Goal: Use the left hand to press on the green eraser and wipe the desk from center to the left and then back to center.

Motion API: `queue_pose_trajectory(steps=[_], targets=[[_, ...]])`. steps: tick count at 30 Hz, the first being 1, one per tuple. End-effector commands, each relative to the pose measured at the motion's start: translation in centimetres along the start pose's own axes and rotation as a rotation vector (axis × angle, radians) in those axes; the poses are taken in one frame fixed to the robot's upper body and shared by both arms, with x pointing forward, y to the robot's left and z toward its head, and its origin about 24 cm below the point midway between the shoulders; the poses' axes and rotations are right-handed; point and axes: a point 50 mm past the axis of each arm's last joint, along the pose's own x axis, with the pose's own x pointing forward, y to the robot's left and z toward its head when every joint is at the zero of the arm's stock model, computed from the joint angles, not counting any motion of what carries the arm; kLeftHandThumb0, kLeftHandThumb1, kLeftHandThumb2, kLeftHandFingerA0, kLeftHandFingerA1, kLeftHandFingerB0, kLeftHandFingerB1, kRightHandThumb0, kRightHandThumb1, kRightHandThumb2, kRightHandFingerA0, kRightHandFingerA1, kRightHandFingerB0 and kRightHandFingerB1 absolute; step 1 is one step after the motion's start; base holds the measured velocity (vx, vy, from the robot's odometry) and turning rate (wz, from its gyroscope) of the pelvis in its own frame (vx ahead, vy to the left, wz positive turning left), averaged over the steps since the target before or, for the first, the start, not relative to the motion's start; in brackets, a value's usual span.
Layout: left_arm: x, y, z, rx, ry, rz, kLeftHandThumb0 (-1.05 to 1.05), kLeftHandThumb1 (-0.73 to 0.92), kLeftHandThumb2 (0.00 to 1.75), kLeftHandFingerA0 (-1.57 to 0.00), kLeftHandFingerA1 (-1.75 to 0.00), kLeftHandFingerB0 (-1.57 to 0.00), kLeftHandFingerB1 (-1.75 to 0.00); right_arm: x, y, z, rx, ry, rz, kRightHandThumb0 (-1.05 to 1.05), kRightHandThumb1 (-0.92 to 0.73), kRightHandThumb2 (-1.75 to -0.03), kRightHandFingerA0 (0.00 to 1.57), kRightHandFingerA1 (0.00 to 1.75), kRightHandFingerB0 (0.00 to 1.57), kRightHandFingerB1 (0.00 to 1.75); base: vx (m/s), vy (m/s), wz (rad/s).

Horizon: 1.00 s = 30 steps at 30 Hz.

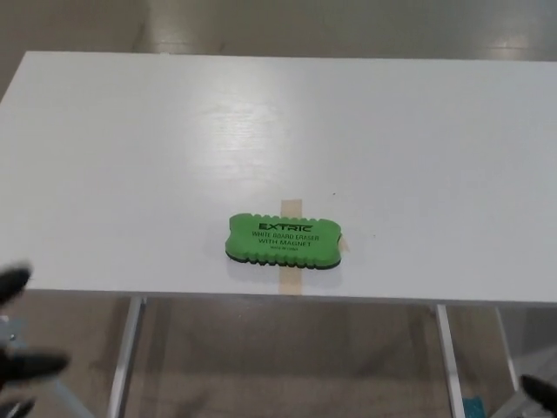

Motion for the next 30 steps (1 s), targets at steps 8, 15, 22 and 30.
queue_pose_trajectory(steps=[8, 15, 22, 30], targets=[[-4.5, -4.2, -11.5, -0.2, 0.245, 0.454, -0.24, 0.67, 0.6, -0.32, -0.37, -0.24, -0.32, -1.5, -0.8, -2.4, 0.071, 0.147, -0.074, -0.51, -0.61, -0.89, 0.57, 0.56, 0.35, 0.48, 0.0, 0.0, 0.0], [-4.9, 0.8, -17.5, -0.102, 0.711, 0.475, -0.26, 0.62, 0.59, -0.67, -0.41, -0.35, -0.32, -3.3, 1.1, -4.2, 0.004, 0.211, 0.031, -0.5, -0.61, -0.89, 0.58, 0.57, 0.35, 0.47, 0.0, 0.0, 0.0], [-3.3, 0.5, -18.1, -0.025, 0.801, 0.457, -0.33, 0.62, 0.59, -0.7, -0.43, -0.35, -0.32, -2.7, 1.3, -3.9, -0.021, 0.198, 0.059, -0.5, -0.62, -0.89, 0.55, 0.56, 0.32, 0.46, 0.0, 0.0, 0.0], [-3.2, 0.4, -18.6, -0.009, 0.812, 0.443, -0.37, 0.62, 0.58, -0.57, -0.4, -0.34, -0.32, -2.8, 1.4, -4.0, 0.004, 0.196, 0.063, -0.5, -0.62, -0.88, 0.56, 0.57, 0.33, 0.46, 0.0, 0.0, 0.0]])
